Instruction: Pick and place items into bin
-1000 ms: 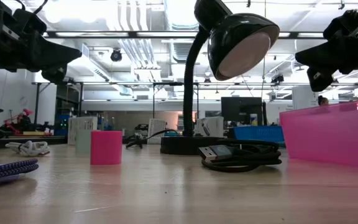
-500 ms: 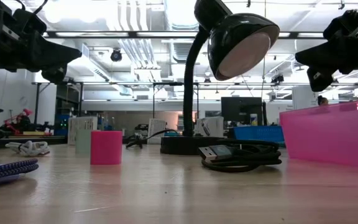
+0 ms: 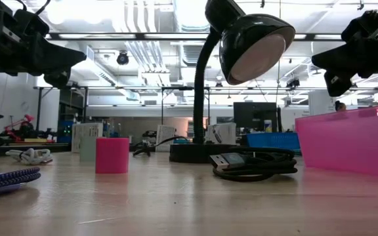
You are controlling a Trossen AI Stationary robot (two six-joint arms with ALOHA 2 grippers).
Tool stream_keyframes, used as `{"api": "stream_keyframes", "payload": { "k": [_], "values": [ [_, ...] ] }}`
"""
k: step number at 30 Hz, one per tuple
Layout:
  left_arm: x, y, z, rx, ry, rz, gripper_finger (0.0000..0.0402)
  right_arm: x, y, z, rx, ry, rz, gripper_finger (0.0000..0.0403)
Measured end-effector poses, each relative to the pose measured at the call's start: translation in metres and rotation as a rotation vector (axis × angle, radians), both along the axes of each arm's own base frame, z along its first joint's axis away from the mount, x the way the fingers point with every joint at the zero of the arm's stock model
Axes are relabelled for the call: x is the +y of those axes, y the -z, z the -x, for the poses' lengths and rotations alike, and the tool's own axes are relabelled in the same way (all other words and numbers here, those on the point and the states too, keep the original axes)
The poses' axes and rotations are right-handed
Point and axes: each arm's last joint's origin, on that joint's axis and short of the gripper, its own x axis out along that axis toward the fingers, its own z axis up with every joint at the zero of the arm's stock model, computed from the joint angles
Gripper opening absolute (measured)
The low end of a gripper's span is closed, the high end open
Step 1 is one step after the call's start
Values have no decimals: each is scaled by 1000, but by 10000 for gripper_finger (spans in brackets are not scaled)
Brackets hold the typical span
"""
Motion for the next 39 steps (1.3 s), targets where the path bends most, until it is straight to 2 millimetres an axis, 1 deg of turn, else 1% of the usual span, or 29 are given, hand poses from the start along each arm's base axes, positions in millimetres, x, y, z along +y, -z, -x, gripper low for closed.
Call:
{"api": "stream_keyframes", "payload": {
  "k": [15, 22, 26, 28, 31, 35, 37, 39],
  "values": [
    [0, 0, 0, 1, 0, 0, 0, 0, -1, 0, -7, 1, 0, 9],
    [0, 0, 0, -1, -1, 0, 0, 0, -7, 0, -68, 0, 1, 9],
    [0, -3, 0, -28, 0, -3, 0, 0, -14, 1, -144, 0, 3, 9],
    [0, -8, 0, -87, 0, -10, 0, 0, -19, 2, -197, 10, 7, 9],
    [0, -22, 2, -229, 2, -7, 0, -2, -25, 3, -264, 81, -1, 9],
    [0, -43, 10, -459, -3, 93, 0, -6, -32, 6, -337, 206, -26, 9],
    [0, -48, 13, -530, -9, 145, 0, -7, -35, 7, -372, 259, -54, 9],
    [1, -52, 15, -582, 0, 231, 0, -9, -37, 9, -400, 302, -90, 9]
  ]
}}
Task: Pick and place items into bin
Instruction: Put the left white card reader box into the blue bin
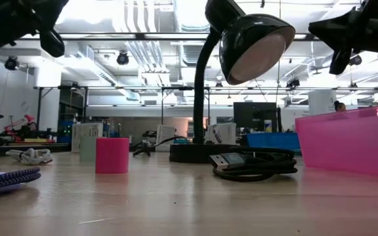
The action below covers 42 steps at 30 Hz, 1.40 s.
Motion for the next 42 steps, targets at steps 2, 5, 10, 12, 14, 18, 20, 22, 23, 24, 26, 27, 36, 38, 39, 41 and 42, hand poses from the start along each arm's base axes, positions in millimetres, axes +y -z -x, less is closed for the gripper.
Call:
{"api": "stream_keyframes", "payload": {
  "k": [2, 5, 10, 12, 14, 18, 20, 22, 23, 24, 26, 27, 36, 38, 39, 41, 42],
  "values": [
    [1, -2, 1, -39, 25, 86, 0, -1, -1, 1, -17, 29, -36, 9],
    [2, -4, 3, -69, 26, 169, 0, -2, -1, 1, -20, 69, -49, 9],
    [4, -4, 2, -75, -35, 208, 0, -4, 0, 2, -4, 138, -40, 9],
    [6, -3, 2, -70, -83, 237, 0, -4, 0, 2, -2, 157, -44, 9],
    [7, -2, 0, -61, -119, 254, 3, -5, 0, 2, 9, 174, -25, 9],
    [10, 3, -6, -29, -180, 358, 38, -5, 0, 2, 22, 199, -10, 9],
    [12, 7, -11, 7, -208, 410, 68, -5, 1, 2, 27, 199, -9, 9],
    [14, 11, -17, 56, -244, 426, 101, -5, 1, 2, 25, 197, -13, 9],
    [14, 12, -20, 81, -254, 430, 116, -5, 1, 2, 24, 196, -16, 9],
    [15, 10, -23, 97, -263, 437, 131, -5, 1, 2, 21, 193, -22, 9],
    [16, 4, -28, 103, -254, 481, 151, -5, 1, 2, 18, 191, -28, 9],
    [16, 1, -32, 111, -249, 495, 157, -5, 1, 2, 18, 191, -28, 9],
    [18, -49, -64, 193, -240, 311, 164, -5, 1, 2, 12, 185, -36, 9],
    [18, -58, -70, 204, -248, 275, 164, -5, 1, 2, 5, 173, -49, 9],
    [19, -60, -74, 220, -253, 265, 164, -5, 1, 2, -1, 168, -58, 9],
    [20, -63, -82, 260, -257, 263, 164, -5, 1, 2, -8, 160, -73, 9],
    [20, -64, -85, 282, -257, 265, 164, -5, 1, 2, -9, 159, -74, 9]
  ]
}}
